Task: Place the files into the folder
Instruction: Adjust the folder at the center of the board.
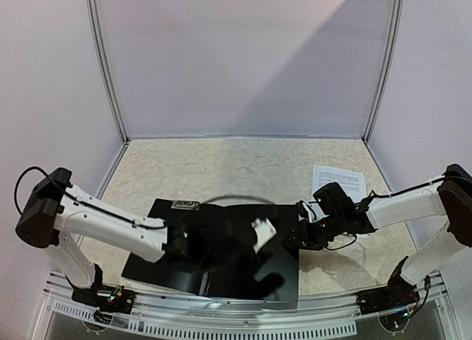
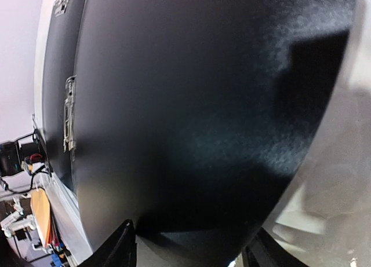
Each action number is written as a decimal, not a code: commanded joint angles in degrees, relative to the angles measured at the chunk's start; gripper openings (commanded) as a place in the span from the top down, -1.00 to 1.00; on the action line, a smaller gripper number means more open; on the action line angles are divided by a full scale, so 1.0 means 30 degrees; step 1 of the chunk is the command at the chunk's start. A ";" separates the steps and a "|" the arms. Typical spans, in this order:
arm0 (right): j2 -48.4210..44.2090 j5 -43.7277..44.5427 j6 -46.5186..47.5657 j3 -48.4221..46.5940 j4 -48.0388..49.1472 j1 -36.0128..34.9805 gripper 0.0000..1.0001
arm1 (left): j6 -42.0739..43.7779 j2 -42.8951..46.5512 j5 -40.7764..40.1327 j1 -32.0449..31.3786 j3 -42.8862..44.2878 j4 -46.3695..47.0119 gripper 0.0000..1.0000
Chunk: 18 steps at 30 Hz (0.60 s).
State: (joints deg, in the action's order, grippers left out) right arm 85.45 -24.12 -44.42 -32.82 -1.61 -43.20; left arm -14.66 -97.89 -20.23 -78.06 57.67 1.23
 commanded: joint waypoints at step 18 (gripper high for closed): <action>0.2743 0.0301 0.0829 -0.2022 0.0186 -0.0158 0.35 | 0.6600 -0.3149 -0.3097 -0.5796 0.0451 -0.4311 0.09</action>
State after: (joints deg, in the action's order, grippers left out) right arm 91.57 -24.34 -43.24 -36.73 -0.12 -43.22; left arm 2.79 -106.45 -28.64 -95.35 57.34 -11.27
